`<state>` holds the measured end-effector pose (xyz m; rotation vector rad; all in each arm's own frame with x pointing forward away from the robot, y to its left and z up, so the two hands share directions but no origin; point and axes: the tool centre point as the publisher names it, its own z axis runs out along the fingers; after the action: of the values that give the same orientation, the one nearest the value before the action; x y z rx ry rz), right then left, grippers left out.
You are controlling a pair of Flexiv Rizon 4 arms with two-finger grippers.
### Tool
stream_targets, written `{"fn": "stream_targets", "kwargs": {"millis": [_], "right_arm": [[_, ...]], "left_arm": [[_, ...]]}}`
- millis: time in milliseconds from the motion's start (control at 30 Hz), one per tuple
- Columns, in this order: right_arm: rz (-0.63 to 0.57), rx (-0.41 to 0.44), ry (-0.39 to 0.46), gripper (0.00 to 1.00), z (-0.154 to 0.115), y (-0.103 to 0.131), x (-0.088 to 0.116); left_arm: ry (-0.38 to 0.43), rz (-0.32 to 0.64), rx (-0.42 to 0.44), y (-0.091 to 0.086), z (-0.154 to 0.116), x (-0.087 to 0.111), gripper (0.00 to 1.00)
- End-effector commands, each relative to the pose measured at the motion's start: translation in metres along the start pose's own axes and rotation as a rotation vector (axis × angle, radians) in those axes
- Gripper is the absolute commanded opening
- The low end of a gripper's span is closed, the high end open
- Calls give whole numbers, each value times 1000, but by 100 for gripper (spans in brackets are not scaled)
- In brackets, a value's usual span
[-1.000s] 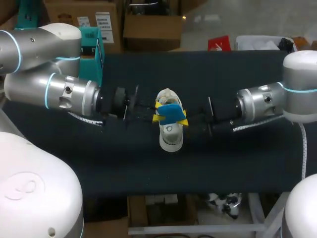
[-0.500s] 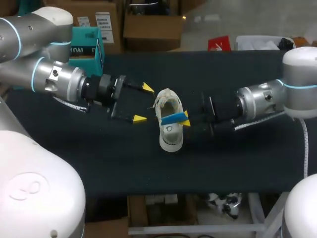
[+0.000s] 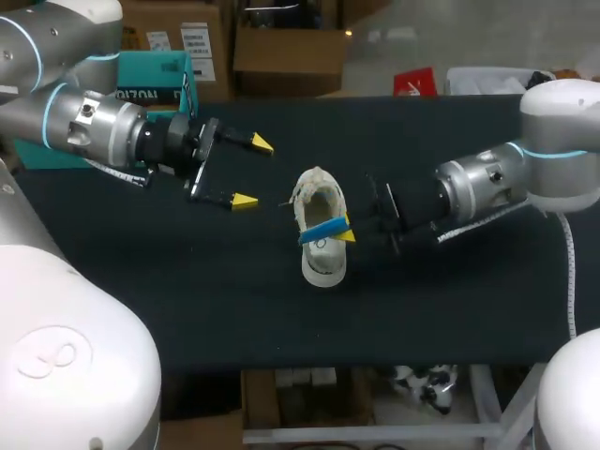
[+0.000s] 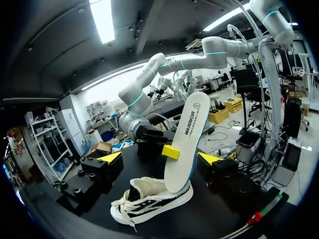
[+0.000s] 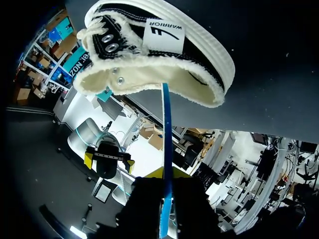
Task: Open the shoe tongue, take the insole out of the shoe, put the insole back into the shoe, and pack the shoe into the shoebox
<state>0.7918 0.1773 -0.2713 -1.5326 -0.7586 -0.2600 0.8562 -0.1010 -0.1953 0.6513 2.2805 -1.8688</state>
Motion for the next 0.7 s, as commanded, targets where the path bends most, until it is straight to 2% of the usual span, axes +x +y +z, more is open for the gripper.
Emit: {"fn": "stream_targets", "kwargs": {"millis": [33, 133, 233, 367, 533, 700], "right_arm": [[5, 14, -11, 0, -2, 3, 3], [6, 9, -8, 0, -1, 3, 4], [4, 9, -7, 0, 0, 3, 4], [6, 12, -8, 0, -2, 3, 4], [5, 24, -13, 0, -3, 3, 4], [2, 36, -25, 0, -1, 5, 5]], "left_arm": [[337, -3, 18, 23, -7, -5, 100], [308, 1, 13, 23, -6, -2, 100], [229, 16, -2, 19, -3, 3, 100], [-2, 27, -27, 12, -2, 4, 100], [-240, 8, -36, 4, -7, -6, 100], [-386, 4, -11, 0, -14, -11, 100]]}}
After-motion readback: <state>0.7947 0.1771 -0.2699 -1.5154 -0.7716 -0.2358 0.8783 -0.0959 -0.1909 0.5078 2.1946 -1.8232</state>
